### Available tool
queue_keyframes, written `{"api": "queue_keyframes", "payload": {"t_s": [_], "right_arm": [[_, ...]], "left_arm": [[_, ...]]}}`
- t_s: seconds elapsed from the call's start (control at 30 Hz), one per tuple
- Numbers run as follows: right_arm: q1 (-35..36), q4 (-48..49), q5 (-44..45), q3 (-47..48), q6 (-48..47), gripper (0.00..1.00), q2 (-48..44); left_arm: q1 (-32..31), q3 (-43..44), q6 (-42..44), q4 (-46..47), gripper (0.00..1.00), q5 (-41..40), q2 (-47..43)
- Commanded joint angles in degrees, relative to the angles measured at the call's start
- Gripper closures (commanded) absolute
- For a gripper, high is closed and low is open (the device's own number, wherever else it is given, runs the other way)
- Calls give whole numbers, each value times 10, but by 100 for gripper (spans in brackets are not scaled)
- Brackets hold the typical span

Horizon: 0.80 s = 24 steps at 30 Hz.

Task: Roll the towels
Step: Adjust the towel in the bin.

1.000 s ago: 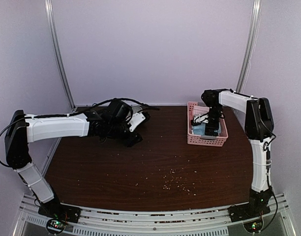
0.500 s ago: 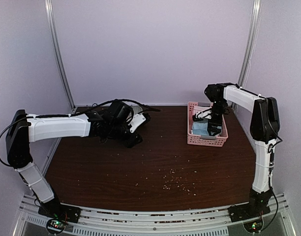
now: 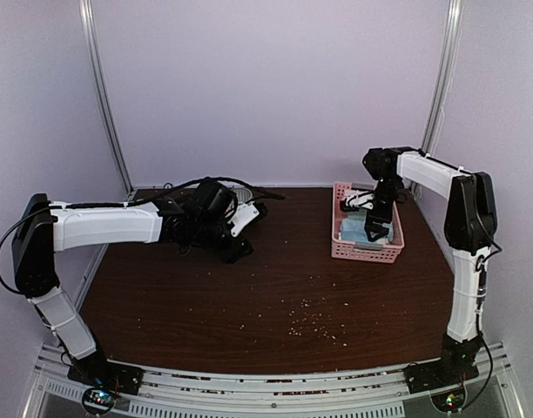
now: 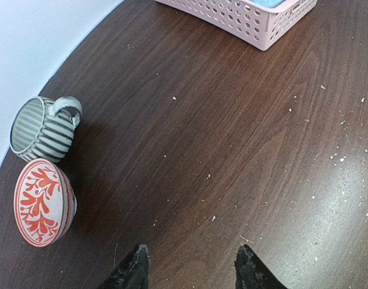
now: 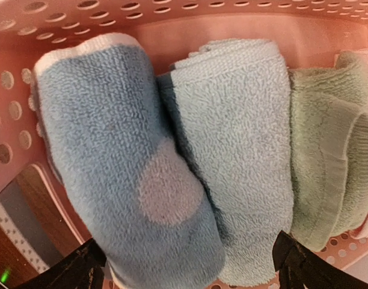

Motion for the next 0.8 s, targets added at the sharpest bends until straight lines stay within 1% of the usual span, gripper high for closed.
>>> {"api": "queue_keyframes", "payload": {"t_s": [0.0, 0.1, 0.17, 0.33, 0.5, 0.63, 0.7, 0.77], "right_arm": [[-3, 91, 45, -75, 39, 0, -27], [-2, 161, 76, -133, 53, 0, -46], [-2, 188, 84, -162, 52, 0, -61], [-2, 192, 58, -174, 48, 0, -107], [-2, 144, 13, -161, 13, 0, -147], [-2, 86, -9, -155, -29, 0, -158], [-3, 68, -14, -151, -36, 0, -158], [-6, 54, -37, -139, -35, 0, -159]], "left_arm": [[4, 15, 10, 2, 50, 10, 5], [4, 16, 10, 2, 50, 11, 6], [4, 15, 9, 2, 50, 11, 6], [4, 16, 9, 2, 50, 11, 7], [4, 17, 10, 1, 50, 12, 9], [4, 18, 10, 0, 50, 17, 12], [4, 18, 11, 0, 50, 18, 11], [4, 18, 11, -2, 50, 17, 11]]}}
